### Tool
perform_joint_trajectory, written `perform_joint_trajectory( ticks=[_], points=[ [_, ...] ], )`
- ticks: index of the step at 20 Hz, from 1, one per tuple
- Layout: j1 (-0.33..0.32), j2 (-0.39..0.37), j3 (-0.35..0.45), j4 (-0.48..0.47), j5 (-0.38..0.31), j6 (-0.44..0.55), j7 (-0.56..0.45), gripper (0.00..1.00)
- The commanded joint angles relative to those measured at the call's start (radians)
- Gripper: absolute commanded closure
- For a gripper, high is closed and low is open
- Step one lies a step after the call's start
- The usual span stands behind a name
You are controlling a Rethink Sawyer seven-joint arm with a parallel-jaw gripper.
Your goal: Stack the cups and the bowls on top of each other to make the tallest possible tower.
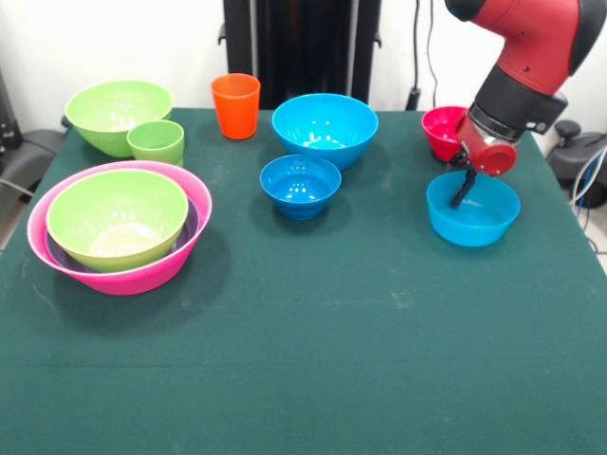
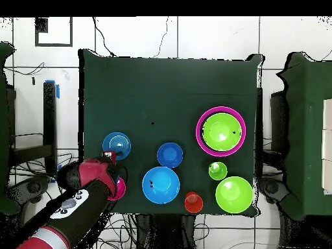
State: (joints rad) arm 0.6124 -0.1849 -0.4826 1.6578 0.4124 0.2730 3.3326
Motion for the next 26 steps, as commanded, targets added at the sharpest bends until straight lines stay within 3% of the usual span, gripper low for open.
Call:
perform_joint_trajectory(
  ticks=[1, 13, 14, 22, 26],
  points=[
    [-0.028, -0.003, 0.167, -0.023, 0.001, 0.064, 0.019, 0.00],
    [-0.029, -0.006, 0.167, -0.018, -0.002, 0.064, 0.023, 0.00],
    [-0.024, -0.003, 0.160, -0.022, -0.004, 0.071, 0.023, 1.00],
    [-0.057, -0.020, 0.204, 0.002, 0.006, 0.036, 0.022, 1.00],
    [-0.026, 0.001, 0.167, -0.014, 0.027, 0.045, 0.069, 1.00]
  ],
)
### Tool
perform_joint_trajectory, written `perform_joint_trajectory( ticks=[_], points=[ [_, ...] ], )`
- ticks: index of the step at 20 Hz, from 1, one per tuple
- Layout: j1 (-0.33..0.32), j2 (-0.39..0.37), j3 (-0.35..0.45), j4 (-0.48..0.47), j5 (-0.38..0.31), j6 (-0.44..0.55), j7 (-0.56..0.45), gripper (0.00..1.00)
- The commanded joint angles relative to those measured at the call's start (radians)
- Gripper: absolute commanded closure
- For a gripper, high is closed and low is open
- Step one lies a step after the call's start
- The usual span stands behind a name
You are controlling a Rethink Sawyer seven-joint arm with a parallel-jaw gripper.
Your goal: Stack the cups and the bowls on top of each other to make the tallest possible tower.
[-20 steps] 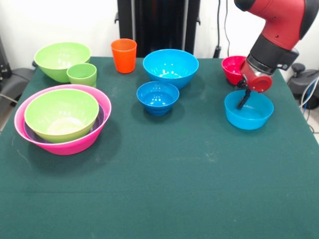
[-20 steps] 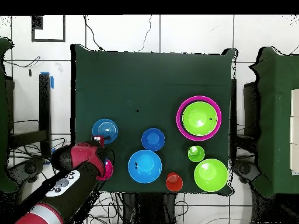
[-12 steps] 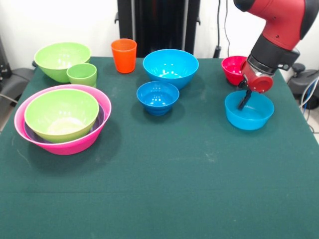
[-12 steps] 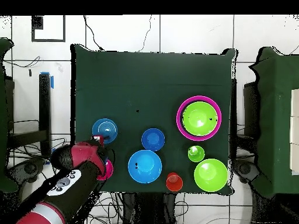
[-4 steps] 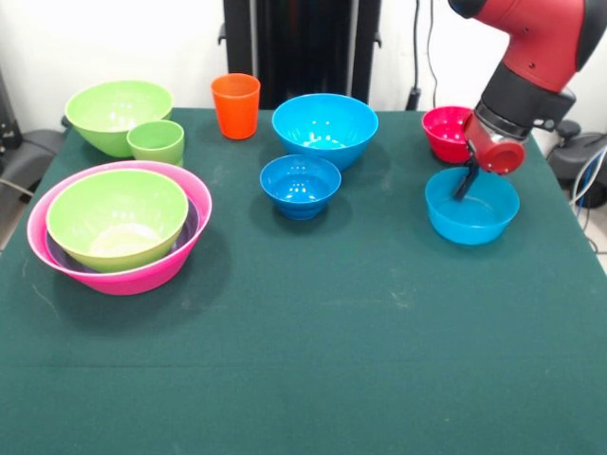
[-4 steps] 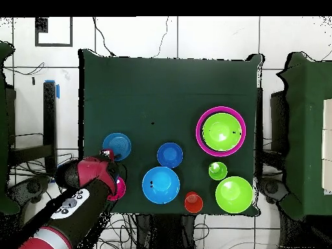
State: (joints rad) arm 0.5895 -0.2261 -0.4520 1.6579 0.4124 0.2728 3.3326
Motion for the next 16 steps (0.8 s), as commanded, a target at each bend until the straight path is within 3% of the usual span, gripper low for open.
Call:
perform_joint_trajectory(
  ticks=[1, 7, 12, 16],
  points=[
    [0.004, 0.047, 0.127, -0.018, 0.032, 0.047, 0.081, 1.00],
    [0.059, 0.046, 0.064, -0.052, 0.060, 0.094, 0.137, 1.00],
    [0.065, 0.032, 0.048, -0.049, 0.048, 0.107, 0.103, 1.00],
    [0.042, -0.039, 0.061, 0.018, 0.018, 0.098, 0.054, 1.00]
  ],
)
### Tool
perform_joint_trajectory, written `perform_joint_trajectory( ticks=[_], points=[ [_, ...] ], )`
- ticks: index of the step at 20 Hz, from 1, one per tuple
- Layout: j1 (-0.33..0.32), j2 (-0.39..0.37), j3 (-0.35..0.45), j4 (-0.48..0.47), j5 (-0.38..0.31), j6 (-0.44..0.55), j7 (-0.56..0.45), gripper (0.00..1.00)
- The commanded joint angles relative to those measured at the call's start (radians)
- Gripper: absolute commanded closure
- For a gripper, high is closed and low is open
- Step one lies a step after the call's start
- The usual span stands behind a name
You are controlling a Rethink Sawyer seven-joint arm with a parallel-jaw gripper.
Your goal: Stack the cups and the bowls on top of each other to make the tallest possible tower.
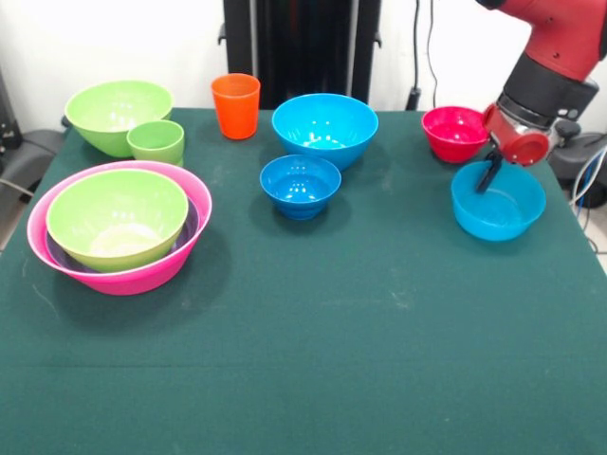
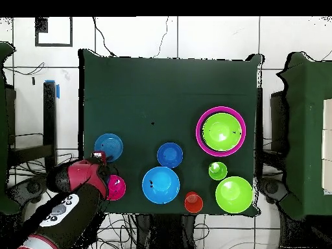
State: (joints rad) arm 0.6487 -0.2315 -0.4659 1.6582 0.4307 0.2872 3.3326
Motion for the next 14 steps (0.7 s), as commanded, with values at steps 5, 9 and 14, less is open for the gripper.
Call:
perform_joint_trajectory(
  ticks=[5, 9, 14],
  points=[
    [-0.058, -0.157, 0.066, 0.110, -0.060, 0.088, -0.026, 1.00],
    [-0.092, -0.237, 0.055, 0.157, -0.117, 0.092, -0.092, 1.00],
    [-0.097, -0.246, 0.053, 0.151, -0.174, 0.080, -0.111, 1.00]
  ],
)
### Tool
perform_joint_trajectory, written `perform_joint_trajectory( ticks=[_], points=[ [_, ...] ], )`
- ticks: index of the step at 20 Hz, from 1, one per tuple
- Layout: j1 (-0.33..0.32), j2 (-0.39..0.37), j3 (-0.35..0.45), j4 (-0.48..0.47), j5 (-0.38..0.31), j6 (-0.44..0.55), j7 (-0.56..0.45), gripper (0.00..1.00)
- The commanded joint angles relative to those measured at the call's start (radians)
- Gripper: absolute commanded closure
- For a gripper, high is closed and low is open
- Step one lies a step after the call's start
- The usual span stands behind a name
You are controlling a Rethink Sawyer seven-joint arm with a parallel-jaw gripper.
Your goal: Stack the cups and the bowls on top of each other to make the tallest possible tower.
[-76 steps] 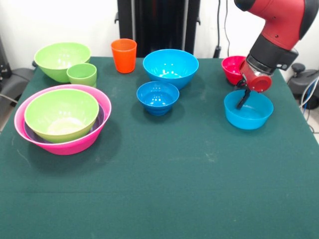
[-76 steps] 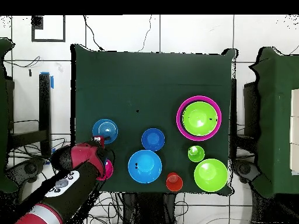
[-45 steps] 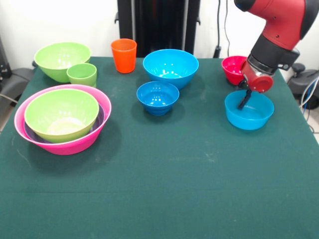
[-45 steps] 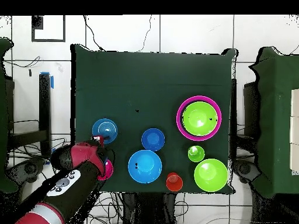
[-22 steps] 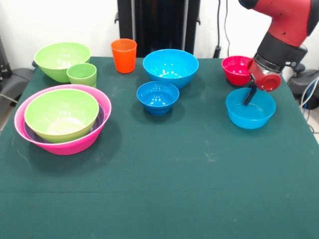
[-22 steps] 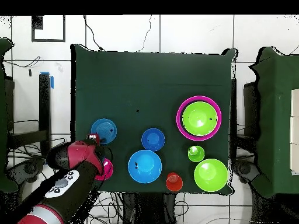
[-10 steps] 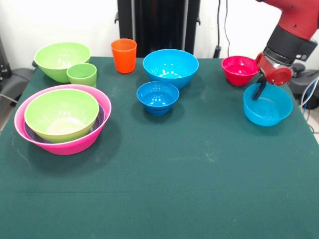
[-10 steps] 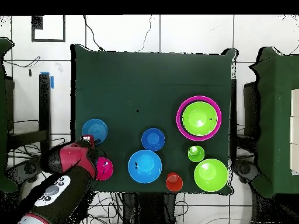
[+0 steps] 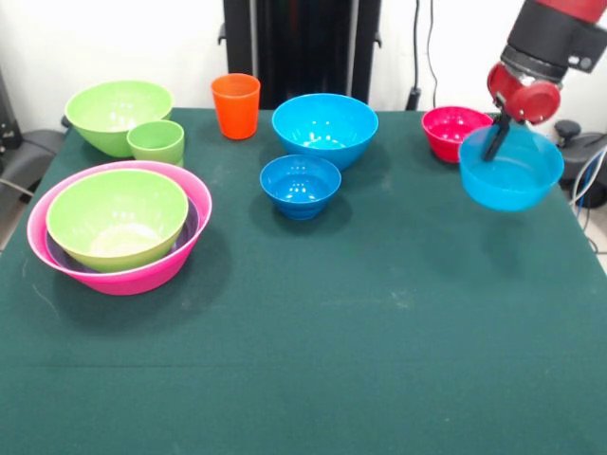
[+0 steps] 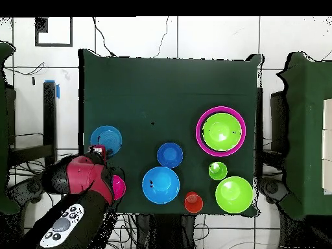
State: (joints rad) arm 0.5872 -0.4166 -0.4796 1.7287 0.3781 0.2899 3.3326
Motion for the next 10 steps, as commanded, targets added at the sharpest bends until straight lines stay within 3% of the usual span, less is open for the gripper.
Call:
perform_joint_trajectory(
  ticks=[1, 10],
  points=[
    [-0.047, -0.078, 0.068, 0.093, -0.137, 0.073, -0.127, 1.00],
    [-0.129, -0.213, 0.108, 0.171, -0.277, 0.101, -0.191, 1.00]
  ],
)
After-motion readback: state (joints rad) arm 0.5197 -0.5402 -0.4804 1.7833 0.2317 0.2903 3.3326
